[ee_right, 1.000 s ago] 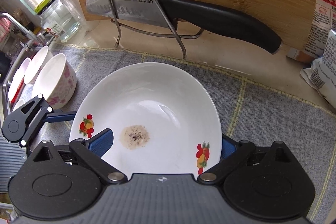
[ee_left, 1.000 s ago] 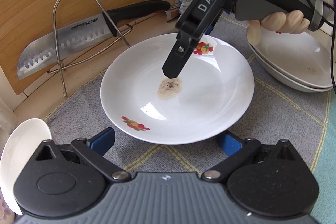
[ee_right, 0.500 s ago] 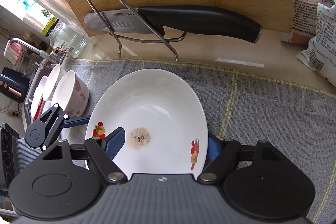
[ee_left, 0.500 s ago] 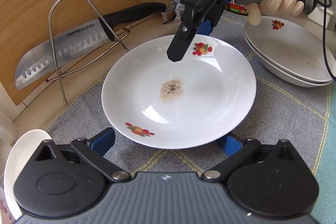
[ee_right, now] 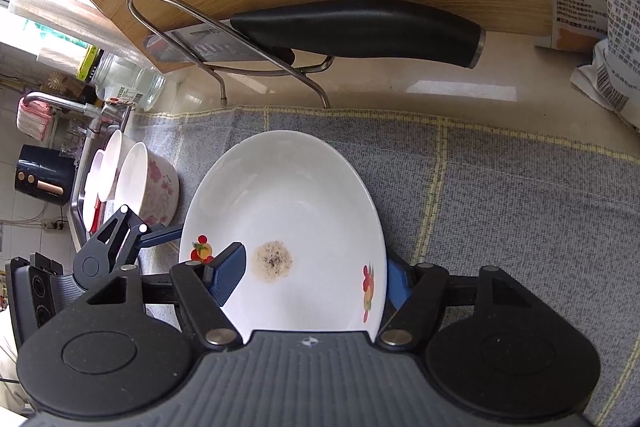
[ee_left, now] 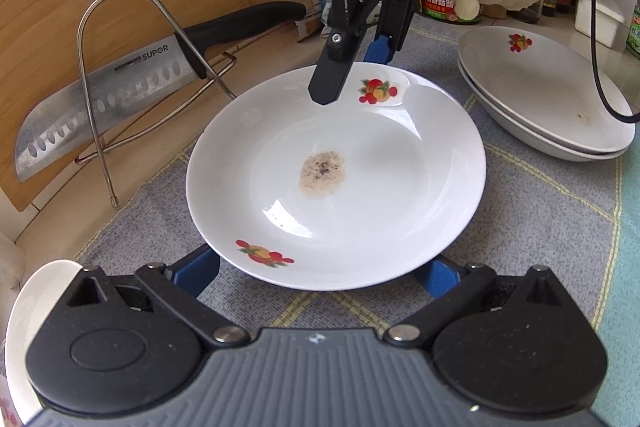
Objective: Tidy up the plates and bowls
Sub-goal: 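Lift the stained plate by its rim with the right gripper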
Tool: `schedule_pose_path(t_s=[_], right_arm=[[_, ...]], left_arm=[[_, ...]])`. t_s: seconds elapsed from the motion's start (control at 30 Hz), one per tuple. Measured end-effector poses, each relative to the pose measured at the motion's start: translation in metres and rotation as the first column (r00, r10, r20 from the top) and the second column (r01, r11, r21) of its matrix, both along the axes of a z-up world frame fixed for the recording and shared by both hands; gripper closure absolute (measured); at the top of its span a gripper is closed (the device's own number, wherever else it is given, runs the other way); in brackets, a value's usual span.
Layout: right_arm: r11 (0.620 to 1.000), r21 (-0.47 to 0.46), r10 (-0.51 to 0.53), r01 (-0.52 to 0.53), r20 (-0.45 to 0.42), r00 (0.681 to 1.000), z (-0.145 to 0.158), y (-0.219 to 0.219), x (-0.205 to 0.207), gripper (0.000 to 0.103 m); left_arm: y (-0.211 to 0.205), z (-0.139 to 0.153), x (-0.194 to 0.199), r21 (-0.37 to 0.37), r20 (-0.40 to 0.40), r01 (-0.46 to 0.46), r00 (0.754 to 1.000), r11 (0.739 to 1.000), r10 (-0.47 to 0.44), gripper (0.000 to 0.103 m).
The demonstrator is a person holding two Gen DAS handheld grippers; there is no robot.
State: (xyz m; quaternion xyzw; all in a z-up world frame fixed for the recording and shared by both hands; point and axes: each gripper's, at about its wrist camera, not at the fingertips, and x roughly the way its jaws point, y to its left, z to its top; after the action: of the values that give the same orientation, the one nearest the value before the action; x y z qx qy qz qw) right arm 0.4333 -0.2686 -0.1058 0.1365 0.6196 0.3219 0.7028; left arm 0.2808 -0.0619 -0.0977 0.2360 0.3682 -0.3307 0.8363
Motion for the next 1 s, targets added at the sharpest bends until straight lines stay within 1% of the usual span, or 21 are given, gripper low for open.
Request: schedule_pose_path(t_s=[0.17, 0.5, 1.0], right_arm=[[0.999, -0.027, 0.039, -0.039, 0.006, 0.999, 0.002, 0.004, 0.0, 0.028], [0.999, -0.027, 0.033, -0.033, 0.003, 0.999, 0.002, 0.002, -0.002, 0.027], [0.999, -0.035, 0.034, -0.033, 0.05, 0.998, 0.019, 0.004, -0.017, 0.027]], left_arm=[[0.001, 0.0, 0.002, -0.005, -0.009, 0.009, 1.0, 1.0, -0.009, 0.001], [0.001, 0.0, 0.002, -0.015, -0.005, 0.023, 1.0, 1.0, -0.023, 0.001], [0.002, 0.012, -0.007, -0.021, 0.005, 0.026, 1.0, 0.999, -0.025, 0.002]])
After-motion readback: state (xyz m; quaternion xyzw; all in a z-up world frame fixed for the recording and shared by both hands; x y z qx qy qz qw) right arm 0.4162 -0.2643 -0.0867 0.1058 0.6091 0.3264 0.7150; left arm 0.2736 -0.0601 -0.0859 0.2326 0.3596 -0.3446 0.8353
